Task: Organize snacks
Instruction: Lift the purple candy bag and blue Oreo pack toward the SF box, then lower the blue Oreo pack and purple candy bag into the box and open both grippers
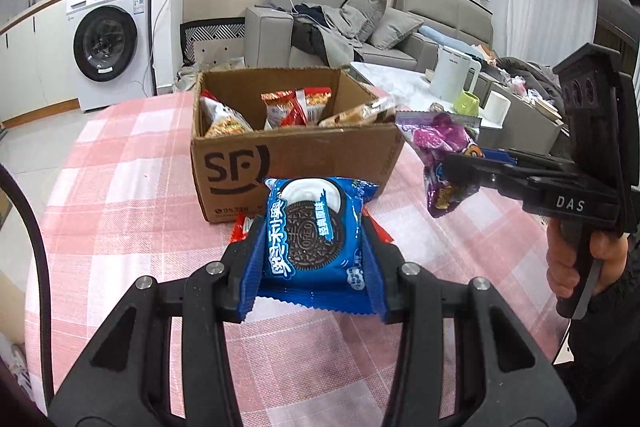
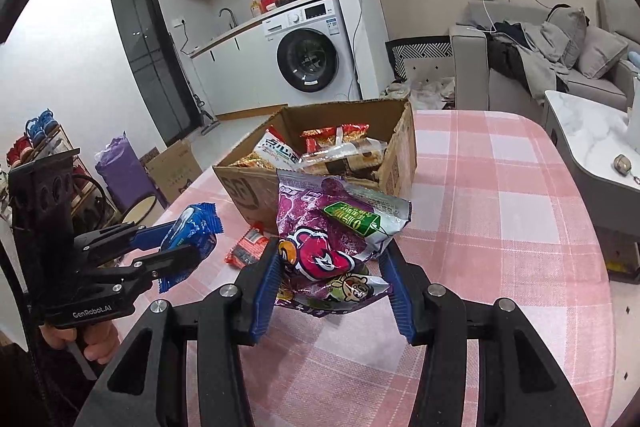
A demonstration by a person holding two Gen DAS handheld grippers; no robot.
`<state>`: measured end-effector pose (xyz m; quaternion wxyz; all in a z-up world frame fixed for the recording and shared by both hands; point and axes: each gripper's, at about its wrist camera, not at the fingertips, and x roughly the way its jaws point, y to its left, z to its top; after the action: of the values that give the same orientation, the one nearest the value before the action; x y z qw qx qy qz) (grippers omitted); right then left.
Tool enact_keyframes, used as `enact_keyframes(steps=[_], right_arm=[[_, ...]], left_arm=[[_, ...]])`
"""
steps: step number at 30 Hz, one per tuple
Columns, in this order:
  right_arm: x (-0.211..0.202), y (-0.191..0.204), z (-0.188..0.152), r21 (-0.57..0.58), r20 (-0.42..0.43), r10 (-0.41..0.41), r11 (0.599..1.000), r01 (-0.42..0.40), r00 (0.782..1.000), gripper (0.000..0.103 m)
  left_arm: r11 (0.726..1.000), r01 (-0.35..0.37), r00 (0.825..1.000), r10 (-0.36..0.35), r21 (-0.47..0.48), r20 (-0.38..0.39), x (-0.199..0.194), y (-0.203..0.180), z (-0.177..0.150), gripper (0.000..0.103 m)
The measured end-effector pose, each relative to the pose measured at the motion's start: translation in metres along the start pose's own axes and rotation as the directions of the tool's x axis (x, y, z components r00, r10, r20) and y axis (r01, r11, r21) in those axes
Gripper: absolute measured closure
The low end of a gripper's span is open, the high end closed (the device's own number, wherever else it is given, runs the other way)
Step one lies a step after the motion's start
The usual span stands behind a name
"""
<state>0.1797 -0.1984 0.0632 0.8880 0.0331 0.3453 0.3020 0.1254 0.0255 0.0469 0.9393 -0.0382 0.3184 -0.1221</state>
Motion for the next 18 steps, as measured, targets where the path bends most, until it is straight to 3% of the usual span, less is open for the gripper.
enact_keyframes(steps=[18], right_arm=[[0.006, 0.025, 0.040, 0.014, 0.051, -0.022, 1.000, 0.021, 0.998, 0.053]], left_arm=[[0.998, -0.054, 0.996, 0.056, -0.025, 0.072, -0.012, 0.012, 0.042, 0.062]])
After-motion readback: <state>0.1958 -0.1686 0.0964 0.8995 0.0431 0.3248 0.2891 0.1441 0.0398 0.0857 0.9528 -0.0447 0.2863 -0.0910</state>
